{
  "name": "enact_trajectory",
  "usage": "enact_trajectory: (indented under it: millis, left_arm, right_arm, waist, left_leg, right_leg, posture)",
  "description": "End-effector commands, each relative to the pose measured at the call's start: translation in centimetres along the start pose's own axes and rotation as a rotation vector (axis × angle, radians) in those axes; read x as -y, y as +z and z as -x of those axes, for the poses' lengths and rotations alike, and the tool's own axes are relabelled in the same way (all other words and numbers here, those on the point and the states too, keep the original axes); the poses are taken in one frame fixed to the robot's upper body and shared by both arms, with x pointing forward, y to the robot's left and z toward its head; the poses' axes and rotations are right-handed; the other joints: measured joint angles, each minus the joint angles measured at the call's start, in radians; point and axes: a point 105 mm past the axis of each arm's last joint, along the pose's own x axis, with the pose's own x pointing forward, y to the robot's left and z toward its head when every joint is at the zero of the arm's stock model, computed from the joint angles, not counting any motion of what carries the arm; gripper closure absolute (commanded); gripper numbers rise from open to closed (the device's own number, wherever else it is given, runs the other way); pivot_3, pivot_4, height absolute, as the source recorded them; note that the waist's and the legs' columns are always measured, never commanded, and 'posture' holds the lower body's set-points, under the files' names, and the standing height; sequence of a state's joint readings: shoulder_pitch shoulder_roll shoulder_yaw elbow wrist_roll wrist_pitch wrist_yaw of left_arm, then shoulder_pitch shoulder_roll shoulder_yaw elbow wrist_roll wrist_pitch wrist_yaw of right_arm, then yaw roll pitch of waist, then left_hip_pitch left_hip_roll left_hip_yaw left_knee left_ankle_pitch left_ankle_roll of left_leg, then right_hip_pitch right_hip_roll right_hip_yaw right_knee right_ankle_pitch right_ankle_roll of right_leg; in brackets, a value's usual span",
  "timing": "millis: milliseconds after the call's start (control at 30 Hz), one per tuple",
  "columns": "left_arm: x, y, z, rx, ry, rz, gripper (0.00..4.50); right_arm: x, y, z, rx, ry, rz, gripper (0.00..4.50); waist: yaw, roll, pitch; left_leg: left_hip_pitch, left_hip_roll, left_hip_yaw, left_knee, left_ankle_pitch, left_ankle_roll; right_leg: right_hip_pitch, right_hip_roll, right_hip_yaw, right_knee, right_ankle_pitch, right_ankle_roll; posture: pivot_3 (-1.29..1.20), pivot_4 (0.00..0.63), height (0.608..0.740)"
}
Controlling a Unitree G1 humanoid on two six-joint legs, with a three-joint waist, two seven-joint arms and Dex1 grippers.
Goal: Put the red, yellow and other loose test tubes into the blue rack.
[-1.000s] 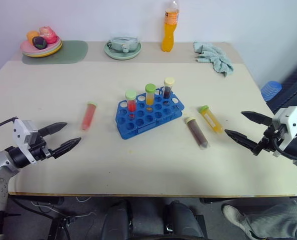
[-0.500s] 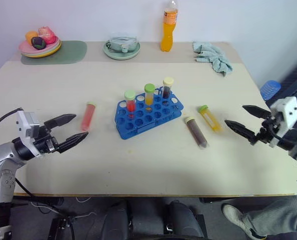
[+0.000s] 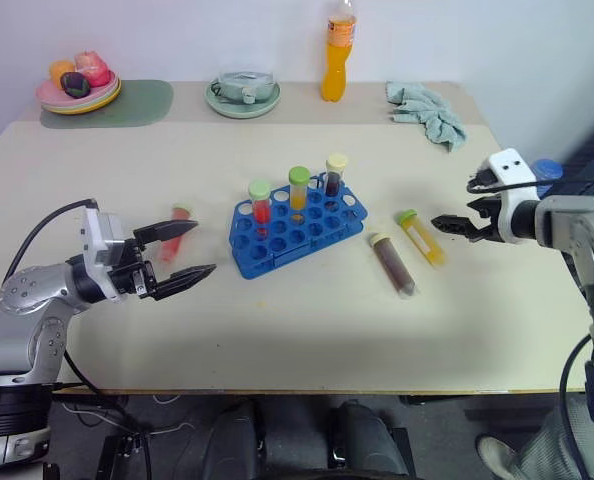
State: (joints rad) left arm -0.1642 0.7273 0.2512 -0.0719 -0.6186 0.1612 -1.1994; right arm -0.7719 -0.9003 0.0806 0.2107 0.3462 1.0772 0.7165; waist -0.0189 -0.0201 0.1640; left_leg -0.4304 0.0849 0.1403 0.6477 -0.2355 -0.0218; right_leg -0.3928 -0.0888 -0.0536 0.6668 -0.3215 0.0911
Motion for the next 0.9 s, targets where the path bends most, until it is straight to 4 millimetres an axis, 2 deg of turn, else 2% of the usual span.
enact_trajectory:
  millis: [33,367,600,900]
  left_arm:
    - [0.3,0.4,0.2,0.006,-0.011,-0.039,0.31]
    - [0.9,0.1,0.0,0.015,-0.022,-0.022,0.31]
    - [1.3,0.4,-0.1,0.022,-0.024,-0.020,0.31]
    - [1.3,0.6,0.5,0.019,0.004,-0.010,0.31]
  right_arm:
    - [-0.1,1.0,0.2,-0.030,0.014,-0.008,0.00]
    - [-2.2,1.8,-1.8,-0.089,0.076,-0.030,0.00]
    - [-1.9,0.7,-2.9,-0.120,0.053,-0.036,0.00]
    - [-0.9,0.6,-4.0,-0.139,0.003,-0.011,0.00]
  waist:
    - [0.001,0.000,0.000]
    - [0.001,0.000,0.000]
    - [0.002,0.000,0.000]
    - [-0.002,0.000,0.000]
  left_leg:
    - [0.000,0.000,0.000,0.000,0.000,0.000]
    - [-0.003,0.000,0.001,0.001,0.000,0.000]
    - [-0.007,0.000,0.001,0.002,0.000,0.000]
    - [-0.007,0.000,0.001,0.002,0.000,-0.001]
  right_leg:
    - [0.000,0.000,0.000,0.000,0.000,0.000]
    - [-0.003,0.000,0.000,0.000,0.000,0.000]
    - [-0.006,0.000,0.000,0.001,0.000,0.000]
    - [-0.007,0.000,0.000,0.001,0.000,0.000]
  posture:
    - [0.00,0.150,0.740]
    - [0.00,0.150,0.740]
    - [0.00,0.150,0.740]
    - [0.00,0.150,0.740]
